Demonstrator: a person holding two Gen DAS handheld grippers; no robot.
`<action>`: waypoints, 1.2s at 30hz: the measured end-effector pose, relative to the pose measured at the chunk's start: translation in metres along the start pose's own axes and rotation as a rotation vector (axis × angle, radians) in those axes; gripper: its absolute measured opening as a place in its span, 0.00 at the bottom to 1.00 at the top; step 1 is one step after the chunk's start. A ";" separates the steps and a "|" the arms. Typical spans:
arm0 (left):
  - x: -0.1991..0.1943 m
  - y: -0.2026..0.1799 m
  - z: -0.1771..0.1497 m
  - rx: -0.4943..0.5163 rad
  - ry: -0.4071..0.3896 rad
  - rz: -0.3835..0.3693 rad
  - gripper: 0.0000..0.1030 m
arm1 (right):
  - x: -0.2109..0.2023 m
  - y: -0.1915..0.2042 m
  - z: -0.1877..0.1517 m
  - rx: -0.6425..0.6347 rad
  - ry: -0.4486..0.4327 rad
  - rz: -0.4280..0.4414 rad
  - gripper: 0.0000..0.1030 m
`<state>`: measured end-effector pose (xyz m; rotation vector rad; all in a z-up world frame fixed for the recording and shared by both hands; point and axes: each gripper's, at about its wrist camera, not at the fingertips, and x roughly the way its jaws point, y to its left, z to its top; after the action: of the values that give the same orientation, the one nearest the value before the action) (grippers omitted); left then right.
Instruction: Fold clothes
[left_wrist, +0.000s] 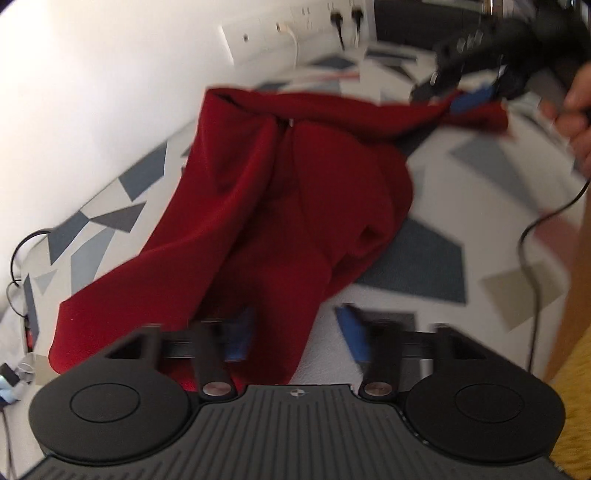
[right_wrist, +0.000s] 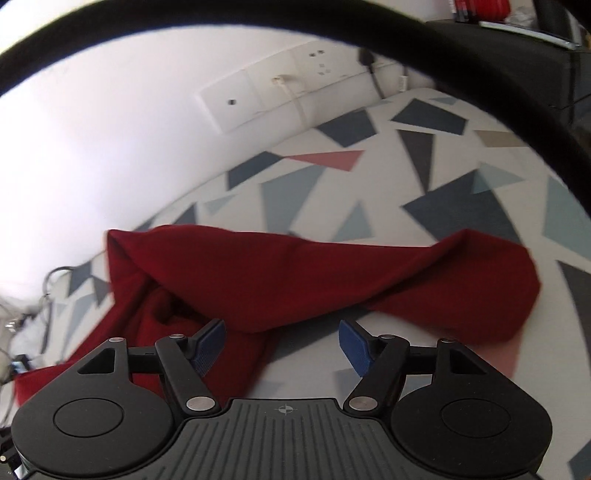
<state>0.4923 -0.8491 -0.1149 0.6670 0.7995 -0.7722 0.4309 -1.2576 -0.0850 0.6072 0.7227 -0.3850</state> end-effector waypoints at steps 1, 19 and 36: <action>0.002 0.002 -0.001 -0.025 0.006 -0.002 0.16 | 0.002 -0.002 0.000 -0.010 -0.002 -0.019 0.63; -0.067 0.050 -0.011 -0.293 -0.160 0.108 0.26 | 0.062 0.031 0.031 -0.136 -0.120 0.046 0.06; -0.013 -0.004 -0.006 0.048 -0.084 -0.009 0.04 | -0.068 -0.106 0.032 0.227 -0.391 -0.221 0.05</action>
<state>0.4807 -0.8422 -0.1079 0.6700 0.7099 -0.8243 0.3447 -1.3510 -0.0580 0.6421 0.3727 -0.7745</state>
